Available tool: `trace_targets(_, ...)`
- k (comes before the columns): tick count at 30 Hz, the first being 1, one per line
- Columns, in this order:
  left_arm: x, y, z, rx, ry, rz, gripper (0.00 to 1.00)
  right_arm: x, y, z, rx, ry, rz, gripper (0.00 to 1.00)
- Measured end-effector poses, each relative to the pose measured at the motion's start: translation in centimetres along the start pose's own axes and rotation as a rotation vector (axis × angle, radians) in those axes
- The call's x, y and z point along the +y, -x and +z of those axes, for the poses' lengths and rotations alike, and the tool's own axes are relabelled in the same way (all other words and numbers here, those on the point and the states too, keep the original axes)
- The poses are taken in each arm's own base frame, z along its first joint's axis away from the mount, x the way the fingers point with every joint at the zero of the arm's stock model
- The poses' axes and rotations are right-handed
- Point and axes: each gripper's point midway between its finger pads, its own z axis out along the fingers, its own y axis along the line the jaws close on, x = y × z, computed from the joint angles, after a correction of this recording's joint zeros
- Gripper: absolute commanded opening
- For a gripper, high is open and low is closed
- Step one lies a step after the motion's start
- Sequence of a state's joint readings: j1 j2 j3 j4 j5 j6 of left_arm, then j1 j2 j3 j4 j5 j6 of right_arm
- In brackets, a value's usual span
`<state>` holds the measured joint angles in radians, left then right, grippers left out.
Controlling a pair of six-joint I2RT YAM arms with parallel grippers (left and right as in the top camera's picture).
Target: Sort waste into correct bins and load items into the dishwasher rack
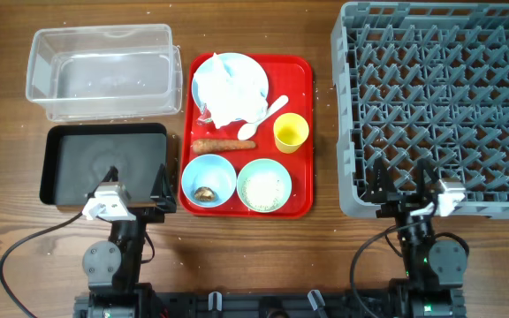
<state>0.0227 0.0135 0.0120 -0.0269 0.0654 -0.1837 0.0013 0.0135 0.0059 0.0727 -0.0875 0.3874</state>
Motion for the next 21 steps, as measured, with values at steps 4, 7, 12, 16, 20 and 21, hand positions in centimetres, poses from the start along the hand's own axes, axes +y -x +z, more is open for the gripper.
trace_targets(4,-1.2,0.8,0.0,-0.028,-0.064,0.004,1.0,2.8,1.7,-0.3,-0.047,0.138,-0.034,1.0)
trace_targets(7,-1.8,1.6,-0.2,-0.031,-0.09,0.006,1.0,4.7,4.6,-0.6,-0.038,0.173,-0.093,1.0)
trace_targets(12,-4.3,8.2,0.7,0.058,-0.116,0.001,1.0,7.7,10.0,1.1,0.138,0.173,-0.185,1.0)
trace_targets(16,-6.4,12.5,5.3,0.241,-0.145,-0.026,1.0,8.1,10.5,5.3,0.405,0.136,-0.196,1.0)
trace_targets(20,-8.4,13.6,14.3,0.533,-0.152,-0.029,1.0,6.5,7.0,9.4,0.692,0.084,-0.159,1.0)
trace_targets(21,-9.3,12.5,16.5,0.617,-0.162,-0.013,1.0,6.1,5.8,10.4,0.743,0.08,-0.144,1.0)
